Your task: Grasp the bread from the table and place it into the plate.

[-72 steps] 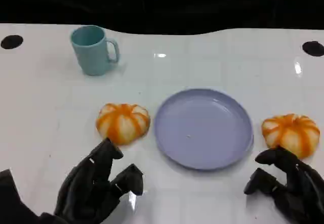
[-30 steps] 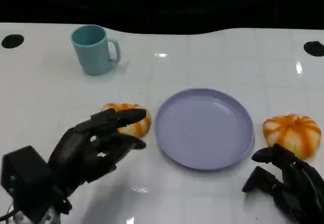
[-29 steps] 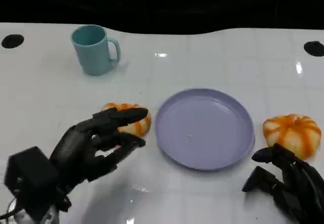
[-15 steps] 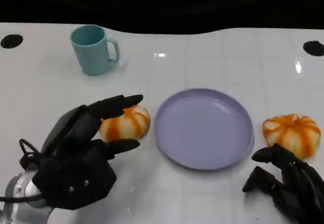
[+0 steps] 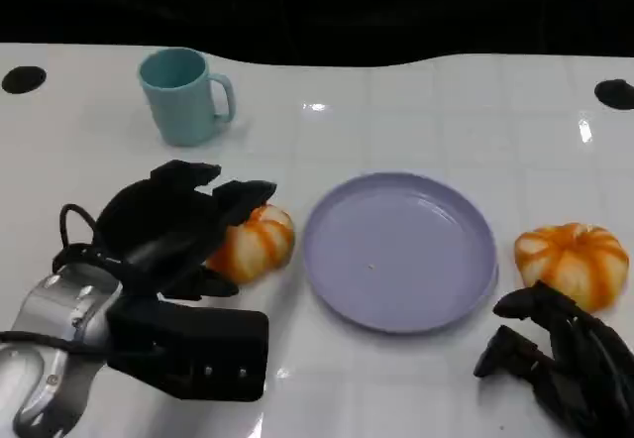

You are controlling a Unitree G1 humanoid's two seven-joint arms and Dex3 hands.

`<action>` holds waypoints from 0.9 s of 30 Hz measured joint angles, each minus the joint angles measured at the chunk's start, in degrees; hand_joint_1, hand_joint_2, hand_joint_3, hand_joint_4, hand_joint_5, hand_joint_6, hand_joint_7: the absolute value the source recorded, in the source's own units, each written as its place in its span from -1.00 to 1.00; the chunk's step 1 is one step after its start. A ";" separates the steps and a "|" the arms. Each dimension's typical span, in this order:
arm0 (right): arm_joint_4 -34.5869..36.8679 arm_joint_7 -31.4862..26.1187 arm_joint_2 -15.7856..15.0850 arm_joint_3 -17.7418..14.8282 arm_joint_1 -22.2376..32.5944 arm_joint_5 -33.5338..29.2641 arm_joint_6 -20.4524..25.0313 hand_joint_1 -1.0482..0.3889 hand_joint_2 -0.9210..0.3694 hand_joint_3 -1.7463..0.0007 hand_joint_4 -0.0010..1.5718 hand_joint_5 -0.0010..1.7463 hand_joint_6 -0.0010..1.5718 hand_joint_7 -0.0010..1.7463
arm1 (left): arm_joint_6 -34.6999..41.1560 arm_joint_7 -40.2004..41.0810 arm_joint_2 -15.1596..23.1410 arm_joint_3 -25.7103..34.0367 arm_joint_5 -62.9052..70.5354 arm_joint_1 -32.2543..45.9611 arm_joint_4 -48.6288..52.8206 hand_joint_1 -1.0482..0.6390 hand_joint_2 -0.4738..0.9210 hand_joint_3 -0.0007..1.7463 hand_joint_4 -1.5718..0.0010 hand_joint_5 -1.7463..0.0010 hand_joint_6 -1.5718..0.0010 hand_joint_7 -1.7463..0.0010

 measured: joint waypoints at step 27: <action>0.70 1.25 -0.43 -0.23 -0.33 0.21 -0.40 -0.26 -1.00 0.75 -0.13 0.70 -0.21 0.32 | 5.71 6.82 -9.92 -10.56 -0.28 -20.81 41.00 -0.35 0.85 -1.00 0.93 0.86 0.77 1.00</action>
